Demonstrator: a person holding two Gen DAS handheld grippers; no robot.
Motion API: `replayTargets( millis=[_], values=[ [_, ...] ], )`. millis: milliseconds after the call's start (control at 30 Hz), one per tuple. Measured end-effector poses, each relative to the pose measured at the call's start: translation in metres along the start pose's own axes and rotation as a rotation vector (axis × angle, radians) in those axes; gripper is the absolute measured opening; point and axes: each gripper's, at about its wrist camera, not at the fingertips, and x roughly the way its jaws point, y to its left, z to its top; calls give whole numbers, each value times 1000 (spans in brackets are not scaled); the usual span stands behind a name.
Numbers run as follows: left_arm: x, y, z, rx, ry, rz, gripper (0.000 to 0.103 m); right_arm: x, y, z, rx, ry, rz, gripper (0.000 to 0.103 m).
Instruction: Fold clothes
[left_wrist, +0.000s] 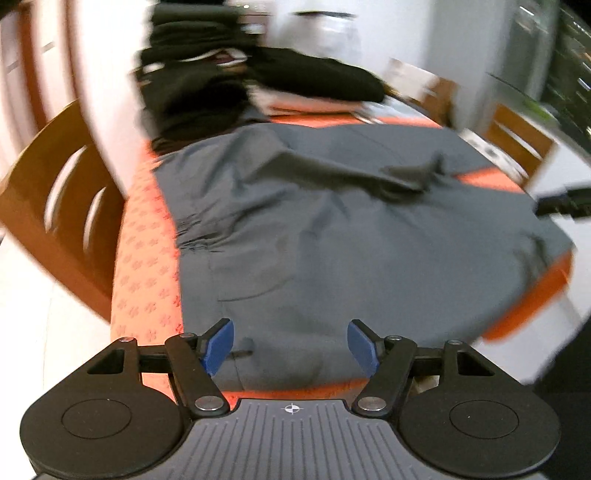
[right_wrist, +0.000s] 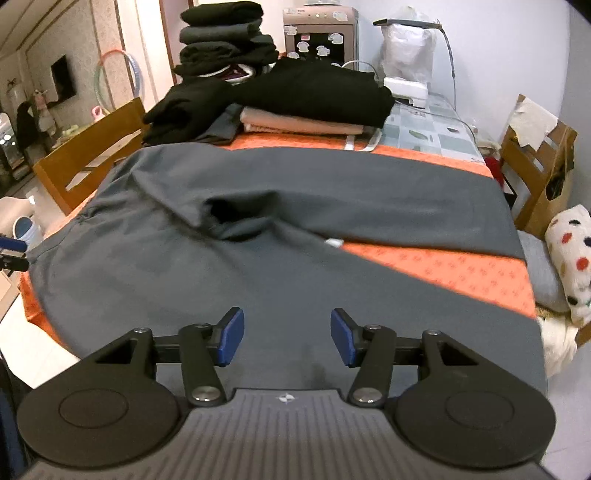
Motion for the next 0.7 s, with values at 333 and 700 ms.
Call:
replayTargets(
  millis=[333,700],
  values=[
    [10,-7,-30,358,15,-91,71,-6,77,-32,-42,19,-7,64],
    [37,-28,-49,646,-62,-5,52,-16,107,-48,-57,40,-20,66]
  ],
)
